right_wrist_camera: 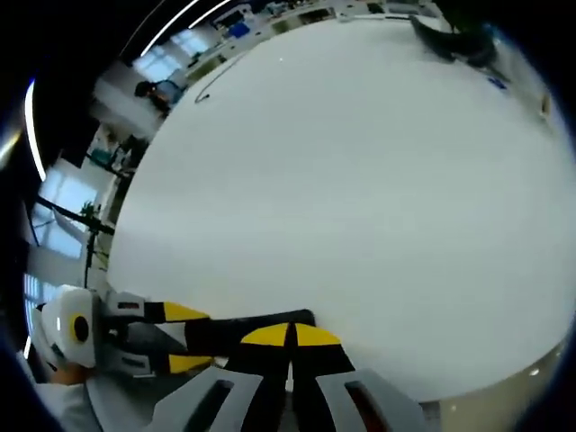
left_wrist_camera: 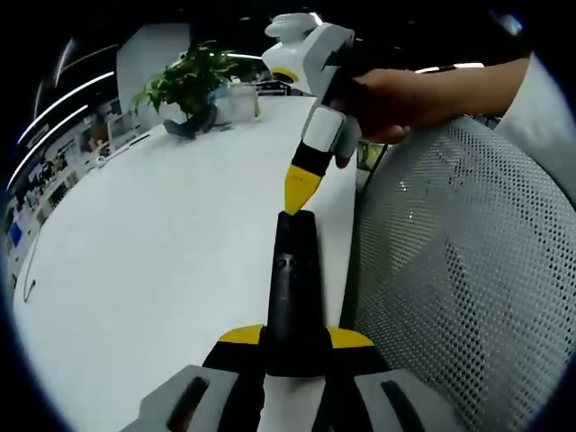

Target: Press the specified remote control buttons in sequence, fully releasing each button before pressing the next.

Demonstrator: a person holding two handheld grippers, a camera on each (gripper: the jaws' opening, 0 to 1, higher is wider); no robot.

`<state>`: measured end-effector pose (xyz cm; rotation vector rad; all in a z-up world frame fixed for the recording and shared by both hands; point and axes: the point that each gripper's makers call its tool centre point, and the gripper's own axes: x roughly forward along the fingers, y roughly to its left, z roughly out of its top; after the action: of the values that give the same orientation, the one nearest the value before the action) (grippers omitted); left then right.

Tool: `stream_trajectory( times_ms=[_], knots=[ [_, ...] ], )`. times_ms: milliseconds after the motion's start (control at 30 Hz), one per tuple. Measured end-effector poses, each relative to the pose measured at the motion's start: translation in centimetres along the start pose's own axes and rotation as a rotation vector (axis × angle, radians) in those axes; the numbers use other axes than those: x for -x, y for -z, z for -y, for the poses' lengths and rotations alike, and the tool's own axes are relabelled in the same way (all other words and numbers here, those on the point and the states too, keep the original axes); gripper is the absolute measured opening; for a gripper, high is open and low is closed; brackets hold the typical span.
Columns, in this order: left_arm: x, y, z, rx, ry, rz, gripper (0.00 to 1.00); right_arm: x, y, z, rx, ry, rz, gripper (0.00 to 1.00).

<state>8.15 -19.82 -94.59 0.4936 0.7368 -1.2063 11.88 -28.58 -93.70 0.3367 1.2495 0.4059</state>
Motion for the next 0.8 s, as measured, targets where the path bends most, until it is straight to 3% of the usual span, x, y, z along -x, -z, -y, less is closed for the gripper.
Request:
stream_trajectory(
  times_ms=[433,800],
  knots=[
    [0.03,0.04,0.10,-0.004,-0.010,0.005,0.24,0.10,0.18,0.08,-0.052,-0.021,0.006,0.00],
    [-0.06,-0.05,0.08,-0.003,-0.011,0.008,0.24,0.02,0.21,-0.04,0.001,-0.008,0.015,0.00]
  ],
)
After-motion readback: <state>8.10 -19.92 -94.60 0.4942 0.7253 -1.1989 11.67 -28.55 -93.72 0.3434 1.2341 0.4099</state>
